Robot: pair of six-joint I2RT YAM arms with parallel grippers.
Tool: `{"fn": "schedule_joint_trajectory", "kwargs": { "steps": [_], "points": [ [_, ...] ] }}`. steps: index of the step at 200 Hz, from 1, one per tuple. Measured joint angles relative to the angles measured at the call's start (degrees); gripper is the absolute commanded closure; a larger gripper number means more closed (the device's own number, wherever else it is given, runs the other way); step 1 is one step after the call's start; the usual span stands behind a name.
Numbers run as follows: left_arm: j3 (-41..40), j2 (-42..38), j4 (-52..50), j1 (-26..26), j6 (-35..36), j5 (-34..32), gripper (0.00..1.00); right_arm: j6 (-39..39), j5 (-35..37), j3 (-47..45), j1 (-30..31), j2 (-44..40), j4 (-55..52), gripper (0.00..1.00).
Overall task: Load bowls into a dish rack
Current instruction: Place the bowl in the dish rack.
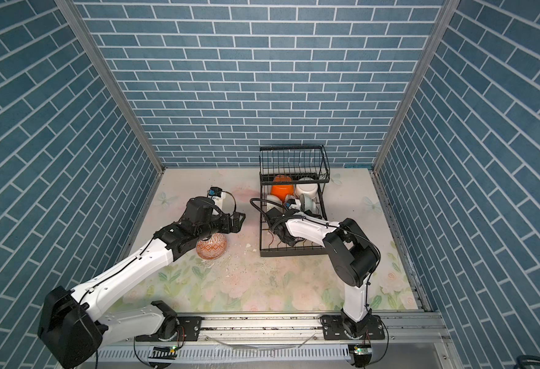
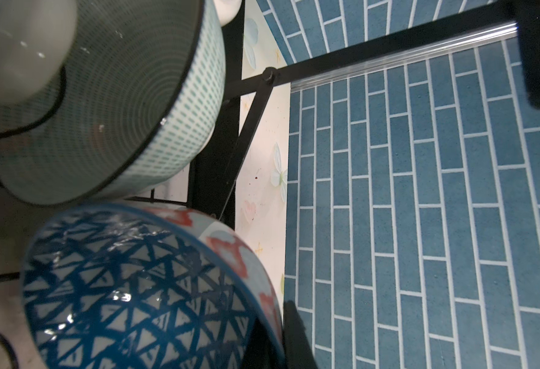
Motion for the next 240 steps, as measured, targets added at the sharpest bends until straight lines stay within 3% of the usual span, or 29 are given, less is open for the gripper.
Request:
{"fn": "schedule_joint_trajectory", "kwargs": {
  "steps": [139, 240],
  "points": [
    [0.0, 0.0, 0.0, 0.8, 0.3, 0.2, 0.00, 0.1, 4.1, -0.5, 3.9, 2.6, 0.5, 1.00],
    [-0.1, 0.0, 0.0, 1.3, 0.9, 0.7, 0.00, 8.5, 4.2, 6.2, 5.1, 8.2, -12.2, 1.00]
  ]
}}
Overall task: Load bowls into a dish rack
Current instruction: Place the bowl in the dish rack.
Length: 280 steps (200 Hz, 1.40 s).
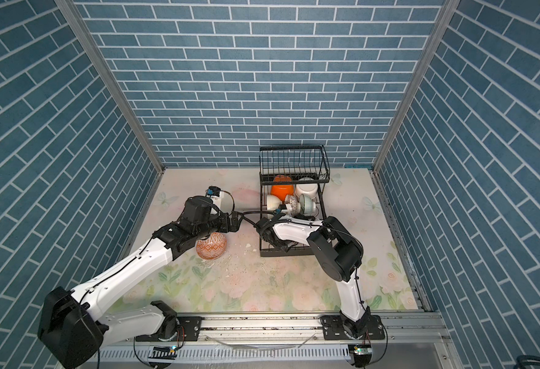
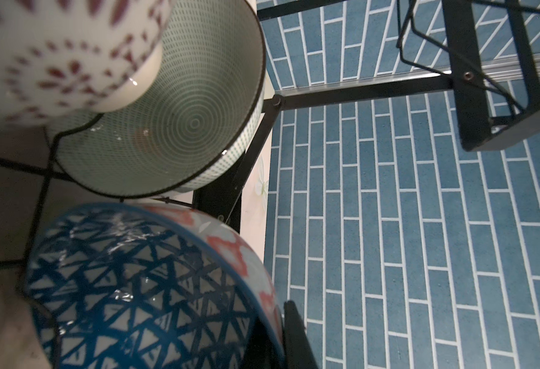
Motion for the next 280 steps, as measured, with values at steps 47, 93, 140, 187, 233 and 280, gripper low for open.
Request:
{"fn": "schedule_joint_trajectory", "kwargs": {
  "steps": [47, 93, 140, 187, 233, 280],
  "points": [
    [-0.3, 0.0, 0.0, 0.1, 0.4, 0.0, 0.00, 4.7, -2.7, 2.9, 0.1, 1.9, -6.8, 1.00],
    [-0.6, -0.2, -0.1, 0.2, 0.6, 0.2, 0.00, 6.6, -5.0, 2.9, 0.2, 1.6, -8.2, 0.95],
    [-0.7, -0.7, -0.1, 0.2, 0.6, 0.2, 0.00, 7.4, -9.5, 2.9, 1.3, 1.4, -6.6, 0.75],
    [-0.7, -1.9, -0.7, 0.3, 0.9, -0.3, 0.00, 7.4, -11.1, 2.9, 1.3, 1.1, -5.6, 0.66],
    [-0.7, -3.1, -2.0, 0.5, 0.9, -1.3, 0.00, 7.6, -13.9, 2.9, 1.3, 0.5, -4.2, 0.44],
    [-0.7, -3.1, -4.2, 0.7, 0.7, -2.5, 0.00, 7.3, -17.3, 2.9, 1.4, -1.6, -2.9, 0.17]
  ]
}}
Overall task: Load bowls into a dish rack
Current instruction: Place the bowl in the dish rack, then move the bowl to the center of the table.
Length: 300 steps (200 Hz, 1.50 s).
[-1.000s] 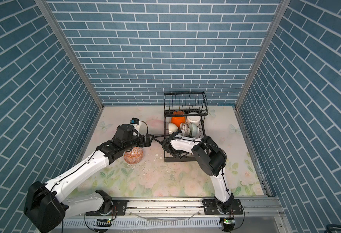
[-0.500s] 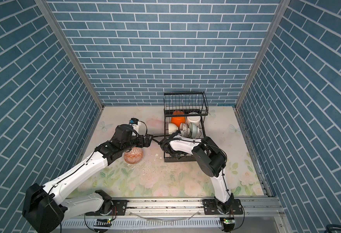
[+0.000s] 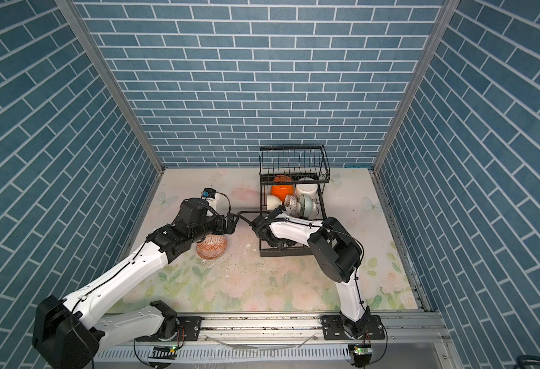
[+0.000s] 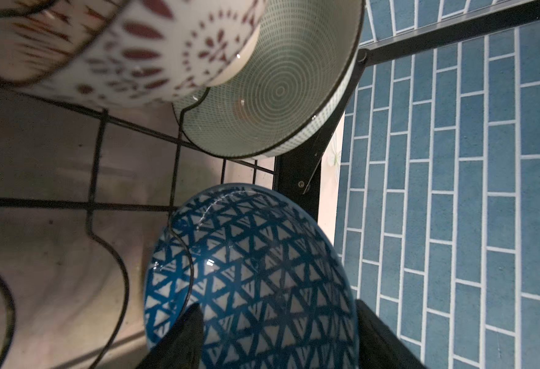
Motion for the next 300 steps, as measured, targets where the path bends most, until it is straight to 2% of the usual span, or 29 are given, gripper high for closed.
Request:
{"fn": "schedule_joint_trajectory", "kwargs": {
  "steps": [63, 116, 159, 235, 262, 300],
  "points": [
    [0.1, 0.0, -4.3, 1.2, -1.5, -2.1, 0.00, -1.4, -1.9, 0.2, 0.0, -3.8, 0.1, 0.15],
    [2.6, 0.0, -11.0, 1.7, -3.9, -5.6, 0.00, -6.4, -7.1, 2.7, 0.0, -12.9, 3.2, 0.18],
    [2.9, 0.0, -14.6, 1.7, -6.1, -7.6, 0.00, -11.1, -16.5, 3.9, 0.0, -18.1, 8.6, 0.18],
    [3.2, 1.9, -23.2, 1.8, -10.4, -11.9, 0.00, -14.9, -37.6, 4.0, -0.5, -18.4, 18.1, 0.19],
    [3.2, 2.4, -26.1, 2.2, -11.6, -13.2, 0.00, -14.9, -41.2, 4.0, -0.7, -18.4, 19.9, 0.19],
    [2.6, 2.4, -28.1, 4.4, -12.5, -14.6, 0.00, -15.3, -42.8, 4.0, -0.9, -18.4, 21.4, 0.19]
  ]
}}
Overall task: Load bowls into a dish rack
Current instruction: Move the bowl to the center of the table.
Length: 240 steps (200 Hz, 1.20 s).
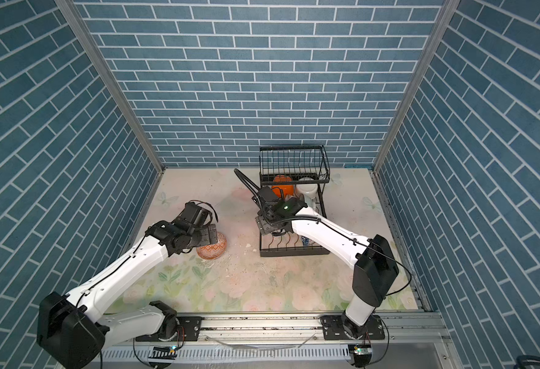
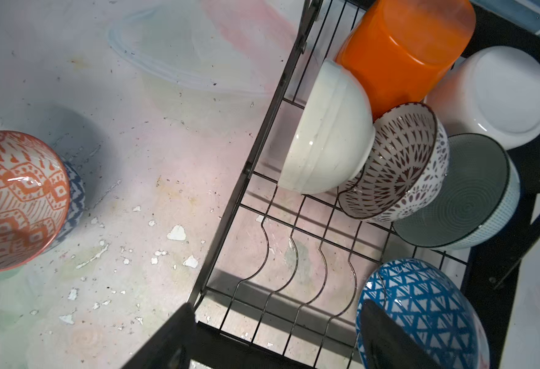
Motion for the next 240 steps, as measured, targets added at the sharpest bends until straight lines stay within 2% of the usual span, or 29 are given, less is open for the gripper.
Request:
{"fn": "schedule_joint_trajectory", "kwargs": {
  "steps": [34, 78, 146, 202, 240],
  "points": [
    [-3.8, 0.0, 1.0, 2.7, -0.6, 1.2, 0.02, -0.7, -0.8, 0.0, 0.0, 0.0, 1.2, 0.19],
    [-9.0, 1.6, 6.3, 4.8, -1.0, 5.5, 0.12, -0.7, -2.4, -0.5, -0.5, 0.0, 2.4, 0.19],
    [-9.2, 7.4, 11.1, 5.1, -1.1, 8.1, 0.28, -0.7, -4.2, -0.8, -1.3, 0.0, 2.6, 0.19],
    [-9.2, 10.5, 13.2, 5.1, -0.8, 9.3, 0.36, -0.7, -5.1, -0.8, -1.5, 0.0, 2.6, 0.19],
    [-9.2, 11.1, 14.3, 5.4, -0.6, 9.9, 0.48, -0.7, -5.4, -0.9, -1.6, 0.0, 2.6, 0.19]
  ]
}}
